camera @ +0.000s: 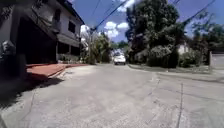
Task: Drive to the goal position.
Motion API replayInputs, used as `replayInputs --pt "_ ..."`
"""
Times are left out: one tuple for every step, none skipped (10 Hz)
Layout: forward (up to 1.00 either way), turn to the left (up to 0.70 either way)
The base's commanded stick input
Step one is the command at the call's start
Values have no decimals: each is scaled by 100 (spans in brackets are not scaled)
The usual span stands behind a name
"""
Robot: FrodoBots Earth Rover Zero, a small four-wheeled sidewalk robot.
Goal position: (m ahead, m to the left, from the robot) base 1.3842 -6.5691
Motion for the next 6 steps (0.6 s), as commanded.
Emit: replayInputs --pt "-27 11" --pt "-66 19" --pt "-87 27" --pt "-98 35" --pt "-98 39" --pt "-98 39"
